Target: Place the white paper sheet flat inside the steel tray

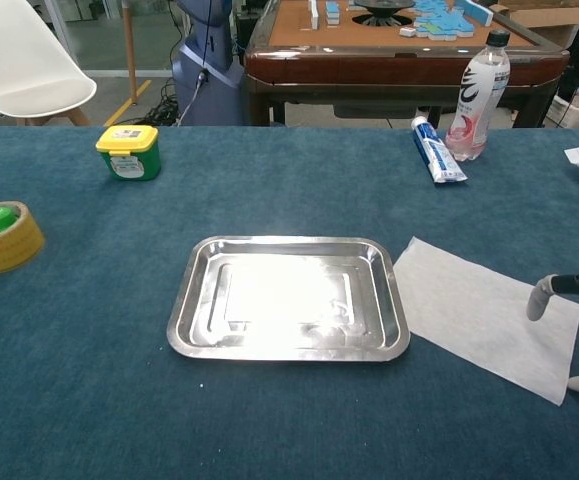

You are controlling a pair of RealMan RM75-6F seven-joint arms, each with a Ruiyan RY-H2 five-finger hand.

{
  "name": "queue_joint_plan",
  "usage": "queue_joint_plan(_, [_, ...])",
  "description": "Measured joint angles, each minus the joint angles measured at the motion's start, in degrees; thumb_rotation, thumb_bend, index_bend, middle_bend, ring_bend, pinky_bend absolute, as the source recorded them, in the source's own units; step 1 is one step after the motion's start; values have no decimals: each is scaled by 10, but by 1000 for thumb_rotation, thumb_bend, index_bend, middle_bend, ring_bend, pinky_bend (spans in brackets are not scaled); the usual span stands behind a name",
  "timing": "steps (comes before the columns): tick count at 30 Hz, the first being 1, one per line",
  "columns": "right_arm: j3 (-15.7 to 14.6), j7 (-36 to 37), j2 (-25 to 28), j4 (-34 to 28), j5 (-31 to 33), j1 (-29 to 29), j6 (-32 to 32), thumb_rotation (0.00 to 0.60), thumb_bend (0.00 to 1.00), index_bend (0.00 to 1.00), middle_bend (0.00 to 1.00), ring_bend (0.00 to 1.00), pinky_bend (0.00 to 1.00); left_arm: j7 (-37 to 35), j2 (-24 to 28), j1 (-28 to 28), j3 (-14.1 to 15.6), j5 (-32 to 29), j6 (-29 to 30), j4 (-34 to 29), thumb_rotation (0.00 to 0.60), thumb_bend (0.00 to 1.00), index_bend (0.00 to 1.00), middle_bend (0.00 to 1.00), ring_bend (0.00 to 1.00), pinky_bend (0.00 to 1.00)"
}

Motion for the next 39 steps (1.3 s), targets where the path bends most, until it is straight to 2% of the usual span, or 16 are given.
queue_joint_plan(14, [-2,31,-15,22,-18,3,31,600,18,381,1000,1000,1000,-1,1,1,0,1,1,-1,600,191,389,374,294,455])
queue_joint_plan(27, [-1,40,-22,22,-16,12,25,600,384,457,1000,1000,1000,-1,1,1,-1,1,1,-1,600,190,389,374,294,455])
queue_joint_plan(39, [-1,39,-20,13,-8,15,16,600,557,496,1000,1000,1000,-2,2,2,-1,0,0,-1,600,191,389,374,294,455])
